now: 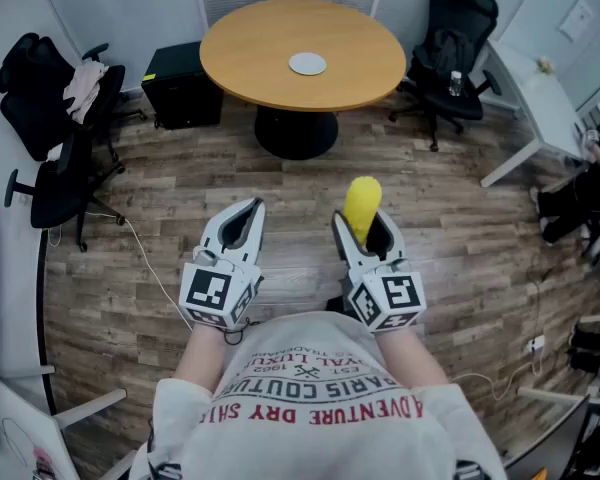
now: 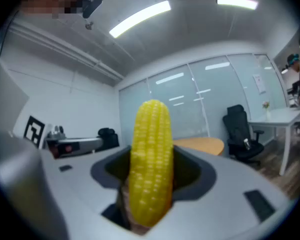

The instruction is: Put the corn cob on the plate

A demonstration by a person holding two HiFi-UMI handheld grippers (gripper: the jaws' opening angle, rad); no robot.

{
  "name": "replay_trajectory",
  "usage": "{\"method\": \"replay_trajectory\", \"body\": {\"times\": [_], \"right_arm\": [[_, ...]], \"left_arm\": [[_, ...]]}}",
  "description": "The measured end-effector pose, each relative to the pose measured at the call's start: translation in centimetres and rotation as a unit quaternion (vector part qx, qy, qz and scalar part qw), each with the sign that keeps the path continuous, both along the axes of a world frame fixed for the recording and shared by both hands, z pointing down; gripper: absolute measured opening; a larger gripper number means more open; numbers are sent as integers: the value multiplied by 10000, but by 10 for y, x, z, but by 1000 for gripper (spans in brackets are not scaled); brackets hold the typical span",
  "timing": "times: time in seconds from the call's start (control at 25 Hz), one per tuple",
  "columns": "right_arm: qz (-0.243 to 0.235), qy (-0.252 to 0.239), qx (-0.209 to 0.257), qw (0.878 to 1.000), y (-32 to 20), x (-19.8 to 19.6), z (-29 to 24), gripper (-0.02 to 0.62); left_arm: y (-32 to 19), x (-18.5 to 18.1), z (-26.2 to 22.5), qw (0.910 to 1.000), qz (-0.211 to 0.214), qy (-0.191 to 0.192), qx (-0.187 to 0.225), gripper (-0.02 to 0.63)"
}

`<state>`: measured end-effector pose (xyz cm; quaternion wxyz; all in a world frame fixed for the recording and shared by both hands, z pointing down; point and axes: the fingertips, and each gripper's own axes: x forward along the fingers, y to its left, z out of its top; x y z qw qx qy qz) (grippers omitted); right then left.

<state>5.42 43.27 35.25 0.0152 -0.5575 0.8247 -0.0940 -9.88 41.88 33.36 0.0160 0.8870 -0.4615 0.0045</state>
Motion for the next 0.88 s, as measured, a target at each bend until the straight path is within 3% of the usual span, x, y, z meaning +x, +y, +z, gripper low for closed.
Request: {"method": "replay_trajectory", "body": {"times": [0.88], "right_arm": [[-117,-257,-289,9992,-32,-7,14,264]], "left_arm": [[-24,-8,20,9993,-129,-54,-336,32]]}}
